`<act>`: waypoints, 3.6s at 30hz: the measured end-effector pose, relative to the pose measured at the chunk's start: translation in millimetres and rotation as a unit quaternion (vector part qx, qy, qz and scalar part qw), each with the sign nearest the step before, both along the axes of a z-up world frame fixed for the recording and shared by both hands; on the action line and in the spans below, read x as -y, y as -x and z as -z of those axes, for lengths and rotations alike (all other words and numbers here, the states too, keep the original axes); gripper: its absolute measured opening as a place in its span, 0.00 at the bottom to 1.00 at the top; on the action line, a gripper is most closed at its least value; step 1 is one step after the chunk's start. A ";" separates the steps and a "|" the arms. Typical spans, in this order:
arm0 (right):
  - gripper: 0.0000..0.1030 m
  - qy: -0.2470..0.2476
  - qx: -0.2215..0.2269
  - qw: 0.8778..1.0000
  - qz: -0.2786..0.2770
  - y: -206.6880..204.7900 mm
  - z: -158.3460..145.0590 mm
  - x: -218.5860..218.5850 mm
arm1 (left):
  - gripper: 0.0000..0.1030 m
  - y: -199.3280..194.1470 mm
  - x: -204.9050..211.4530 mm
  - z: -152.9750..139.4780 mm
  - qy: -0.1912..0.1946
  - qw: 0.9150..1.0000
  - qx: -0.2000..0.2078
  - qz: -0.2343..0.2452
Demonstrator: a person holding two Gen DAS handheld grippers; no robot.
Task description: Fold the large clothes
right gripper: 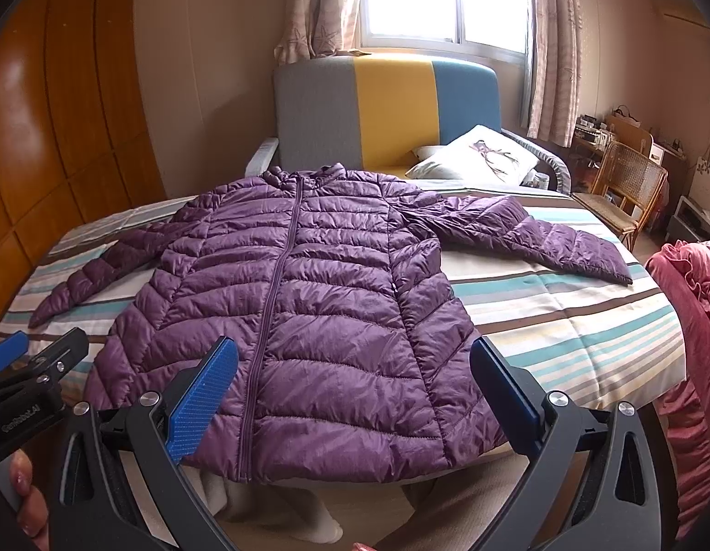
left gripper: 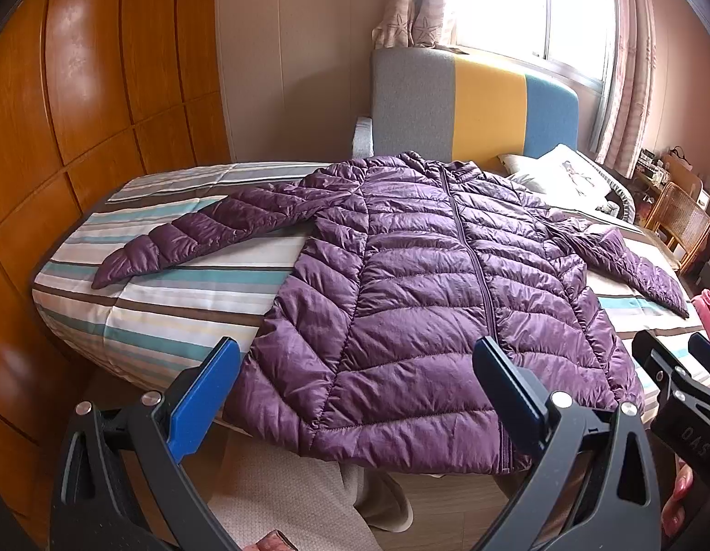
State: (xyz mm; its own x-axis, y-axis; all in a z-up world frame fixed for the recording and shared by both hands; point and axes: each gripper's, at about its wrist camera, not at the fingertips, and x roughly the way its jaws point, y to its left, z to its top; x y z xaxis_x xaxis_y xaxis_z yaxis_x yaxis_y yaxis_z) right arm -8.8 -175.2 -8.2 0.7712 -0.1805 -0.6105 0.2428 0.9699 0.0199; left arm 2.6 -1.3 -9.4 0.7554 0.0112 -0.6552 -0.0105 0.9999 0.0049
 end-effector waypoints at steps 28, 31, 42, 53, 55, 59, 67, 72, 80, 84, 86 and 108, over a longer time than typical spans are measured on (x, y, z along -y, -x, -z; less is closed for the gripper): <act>0.97 -0.024 0.000 0.999 0.026 -14.0 8.0 38.7 | 0.98 -20.8 -0.2 17.0 -0.013 1.000 0.002 0.015; 0.97 -0.041 0.009 0.999 0.015 -22.6 13.4 57.2 | 0.98 -35.3 -2.0 24.8 -0.021 1.000 -0.005 0.008; 0.97 -0.085 -0.044 0.987 0.130 -57.1 58.0 164.8 | 0.98 -98.5 -8.1 51.1 -0.033 0.999 -0.036 -0.002; 0.75 -0.142 -0.025 0.952 0.272 -82.0 89.0 303.0 | 0.98 -166.1 -18.6 68.6 -0.010 0.998 -0.057 -0.021; 0.69 -0.167 -0.014 0.943 0.289 -83.6 93.0 324.0 | 0.98 -176.4 -19.9 71.0 -0.014 0.998 -0.058 -0.030; 0.64 -0.199 -0.002 0.925 0.324 -86.4 100.5 358.8 | 0.98 -191.4 -18.5 73.6 -0.034 0.998 -0.049 -0.036; 0.58 -0.233 0.009 0.899 0.370 -98.0 114.2 401.2 | 0.98 -212.5 -21.1 90.1 -0.053 0.996 -0.051 -0.045; 0.58 -0.247 0.015 0.885 0.394 -108.9 119.7 416.0 | 0.98 -222.6 -23.7 101.8 -0.060 0.995 -0.058 -0.047; 0.45 -0.261 0.040 0.858 0.441 -116.9 122.4 437.0 | 0.98 -223.2 -23.3 123.1 -0.072 0.994 -0.067 -0.048; 0.18 -0.263 0.037 0.858 0.441 -118.9 127.2 447.6 | 0.98 -223.0 -31.4 127.8 -0.043 0.995 -0.078 -0.045; 0.13 -0.262 0.036 0.863 0.431 -120.3 128.2 449.4 | 0.98 -225.3 -37.3 131.0 -0.019 0.995 -0.088 -0.041; 0.06 -0.081 0.077 0.937 0.332 -147.6 50.6 371.5 | 0.98 -215.8 -42.0 127.2 -0.060 0.993 -0.063 -0.075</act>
State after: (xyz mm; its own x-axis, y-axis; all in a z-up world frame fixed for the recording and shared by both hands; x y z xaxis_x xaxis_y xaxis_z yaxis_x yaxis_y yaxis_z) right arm 138.8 -546.8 -58.8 0.6029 -0.5667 -0.5616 0.7738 0.5869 0.2384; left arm 218.4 40.7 -136.5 0.6509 0.2003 -0.7322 -0.1505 0.9795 0.1342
